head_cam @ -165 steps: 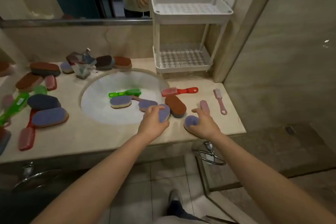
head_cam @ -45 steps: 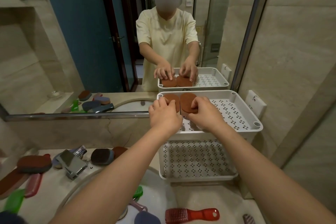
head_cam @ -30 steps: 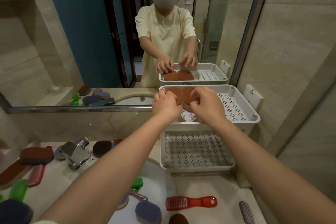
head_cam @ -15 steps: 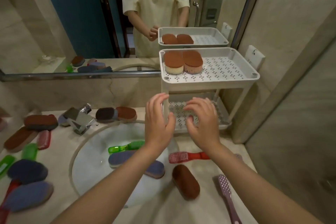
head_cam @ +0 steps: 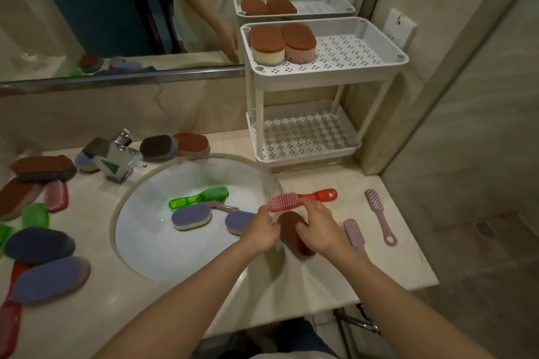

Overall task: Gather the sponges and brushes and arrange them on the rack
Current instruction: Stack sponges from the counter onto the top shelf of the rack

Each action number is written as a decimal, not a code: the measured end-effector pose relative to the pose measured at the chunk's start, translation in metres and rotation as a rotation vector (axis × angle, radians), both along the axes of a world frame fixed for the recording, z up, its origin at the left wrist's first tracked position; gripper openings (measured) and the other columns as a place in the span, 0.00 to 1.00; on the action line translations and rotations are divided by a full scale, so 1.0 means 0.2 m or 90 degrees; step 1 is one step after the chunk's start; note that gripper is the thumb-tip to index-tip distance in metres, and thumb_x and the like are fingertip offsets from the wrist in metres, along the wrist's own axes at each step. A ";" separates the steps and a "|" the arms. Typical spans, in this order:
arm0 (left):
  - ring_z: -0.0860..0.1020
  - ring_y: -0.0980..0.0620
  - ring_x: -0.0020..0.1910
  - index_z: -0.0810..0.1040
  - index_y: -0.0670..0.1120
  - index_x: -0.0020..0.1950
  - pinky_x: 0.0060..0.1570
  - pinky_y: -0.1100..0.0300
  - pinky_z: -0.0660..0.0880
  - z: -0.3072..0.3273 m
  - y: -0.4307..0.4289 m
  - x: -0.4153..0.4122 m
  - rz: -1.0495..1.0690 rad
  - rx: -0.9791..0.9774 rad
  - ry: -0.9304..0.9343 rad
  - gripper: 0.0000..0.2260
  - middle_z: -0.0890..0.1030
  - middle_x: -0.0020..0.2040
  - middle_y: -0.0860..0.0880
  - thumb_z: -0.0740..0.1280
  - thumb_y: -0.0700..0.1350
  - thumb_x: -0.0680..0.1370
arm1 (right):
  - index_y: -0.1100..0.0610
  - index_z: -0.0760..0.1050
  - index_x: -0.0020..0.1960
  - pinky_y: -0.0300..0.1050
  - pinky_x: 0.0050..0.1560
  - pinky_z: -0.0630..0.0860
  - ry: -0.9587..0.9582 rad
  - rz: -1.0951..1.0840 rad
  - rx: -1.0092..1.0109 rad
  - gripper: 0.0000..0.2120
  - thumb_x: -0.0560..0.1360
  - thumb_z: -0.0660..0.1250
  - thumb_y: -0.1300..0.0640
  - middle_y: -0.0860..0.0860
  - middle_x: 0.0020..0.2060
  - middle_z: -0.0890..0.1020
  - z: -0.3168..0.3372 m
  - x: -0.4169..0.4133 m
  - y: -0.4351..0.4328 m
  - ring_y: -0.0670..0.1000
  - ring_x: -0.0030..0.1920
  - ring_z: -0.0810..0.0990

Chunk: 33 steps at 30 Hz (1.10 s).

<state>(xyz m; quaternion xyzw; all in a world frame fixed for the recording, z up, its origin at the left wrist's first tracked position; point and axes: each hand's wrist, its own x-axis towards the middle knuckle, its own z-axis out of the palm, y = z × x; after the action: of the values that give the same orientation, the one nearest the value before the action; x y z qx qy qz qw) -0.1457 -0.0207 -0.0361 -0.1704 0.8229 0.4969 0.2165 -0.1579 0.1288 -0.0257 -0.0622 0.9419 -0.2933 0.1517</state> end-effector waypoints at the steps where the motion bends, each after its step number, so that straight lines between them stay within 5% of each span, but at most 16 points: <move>1: 0.77 0.42 0.53 0.60 0.40 0.73 0.51 0.57 0.73 -0.02 0.00 0.01 -0.002 0.017 -0.047 0.22 0.77 0.57 0.39 0.59 0.37 0.79 | 0.55 0.61 0.75 0.51 0.67 0.69 -0.036 -0.018 0.015 0.29 0.75 0.63 0.58 0.57 0.69 0.70 -0.02 0.02 0.00 0.58 0.69 0.69; 4: 0.78 0.38 0.58 0.63 0.39 0.72 0.49 0.55 0.73 -0.08 0.00 0.04 0.013 0.056 -0.111 0.21 0.76 0.62 0.35 0.59 0.37 0.79 | 0.57 0.56 0.77 0.53 0.67 0.70 -0.120 -0.065 0.031 0.33 0.75 0.63 0.56 0.59 0.70 0.70 -0.08 0.06 -0.03 0.60 0.68 0.70; 7: 0.76 0.44 0.35 0.72 0.41 0.60 0.36 0.55 0.70 -0.08 -0.01 0.07 0.044 0.117 -0.151 0.12 0.78 0.41 0.39 0.58 0.37 0.77 | 0.57 0.60 0.74 0.54 0.65 0.71 -0.150 -0.073 0.022 0.29 0.75 0.63 0.57 0.58 0.67 0.73 -0.11 0.08 -0.07 0.60 0.66 0.73; 9: 0.72 0.49 0.31 0.74 0.41 0.52 0.36 0.56 0.69 -0.10 -0.04 0.08 0.075 0.126 -0.135 0.07 0.74 0.35 0.44 0.58 0.39 0.77 | 0.56 0.64 0.72 0.54 0.64 0.73 -0.143 -0.077 0.000 0.26 0.74 0.62 0.57 0.57 0.65 0.74 -0.12 0.09 -0.10 0.60 0.63 0.75; 12: 0.76 0.49 0.43 0.72 0.45 0.62 0.46 0.55 0.73 -0.10 -0.11 0.08 0.156 0.153 -0.089 0.15 0.77 0.47 0.46 0.61 0.46 0.76 | 0.55 0.68 0.70 0.53 0.62 0.75 -0.121 -0.085 -0.083 0.24 0.74 0.61 0.60 0.55 0.63 0.76 -0.08 0.08 -0.19 0.57 0.61 0.77; 15: 0.78 0.46 0.54 0.71 0.50 0.60 0.58 0.49 0.76 -0.08 -0.22 0.10 0.269 0.171 -0.058 0.17 0.78 0.56 0.47 0.66 0.53 0.72 | 0.56 0.74 0.64 0.47 0.57 0.77 -0.120 -0.079 -0.196 0.20 0.74 0.60 0.67 0.54 0.56 0.79 -0.04 0.05 -0.32 0.54 0.56 0.79; 19: 0.79 0.46 0.56 0.72 0.48 0.63 0.58 0.48 0.77 -0.09 -0.37 0.12 0.345 0.180 -0.036 0.31 0.78 0.57 0.47 0.72 0.58 0.63 | 0.63 0.78 0.56 0.35 0.44 0.75 -0.162 -0.085 -0.302 0.18 0.72 0.56 0.75 0.54 0.47 0.80 -0.01 0.00 -0.51 0.50 0.47 0.79; 23: 0.80 0.47 0.54 0.75 0.48 0.62 0.57 0.50 0.78 -0.17 -0.51 0.13 0.360 0.156 -0.039 0.40 0.81 0.57 0.45 0.72 0.60 0.52 | 0.62 0.74 0.48 0.34 0.31 0.76 -0.252 -0.076 -0.340 0.18 0.74 0.50 0.78 0.54 0.36 0.78 0.02 -0.06 -0.65 0.50 0.36 0.77; 26: 0.79 0.46 0.55 0.75 0.46 0.63 0.54 0.54 0.77 -0.12 -0.59 0.14 0.409 0.120 -0.038 0.36 0.80 0.57 0.45 0.72 0.56 0.56 | 0.58 0.73 0.46 0.41 0.42 0.76 -0.198 -0.061 -0.302 0.15 0.75 0.54 0.74 0.52 0.37 0.78 -0.06 -0.15 -0.72 0.54 0.41 0.77; 29: 0.77 0.45 0.57 0.73 0.47 0.66 0.57 0.52 0.76 -0.13 -0.64 0.13 0.440 0.103 -0.051 0.28 0.78 0.59 0.45 0.74 0.50 0.67 | 0.59 0.74 0.55 0.47 0.51 0.73 -0.185 0.040 -0.170 0.09 0.77 0.60 0.65 0.52 0.44 0.79 -0.20 -0.24 -0.76 0.56 0.49 0.79; 33: 0.75 0.44 0.60 0.69 0.46 0.69 0.59 0.53 0.74 -0.19 -0.66 0.12 0.460 0.069 -0.066 0.28 0.75 0.63 0.45 0.73 0.48 0.72 | 0.62 0.68 0.68 0.49 0.57 0.72 -0.228 0.171 0.022 0.20 0.77 0.63 0.56 0.60 0.62 0.75 -0.35 -0.34 -0.78 0.61 0.61 0.76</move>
<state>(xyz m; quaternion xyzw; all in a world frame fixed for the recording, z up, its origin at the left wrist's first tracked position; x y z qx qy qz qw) -0.1222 -0.1533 -0.0750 -0.4632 0.6703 0.5745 0.0775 -0.2267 -0.0273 -0.0964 -0.1313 0.8878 -0.2609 0.3556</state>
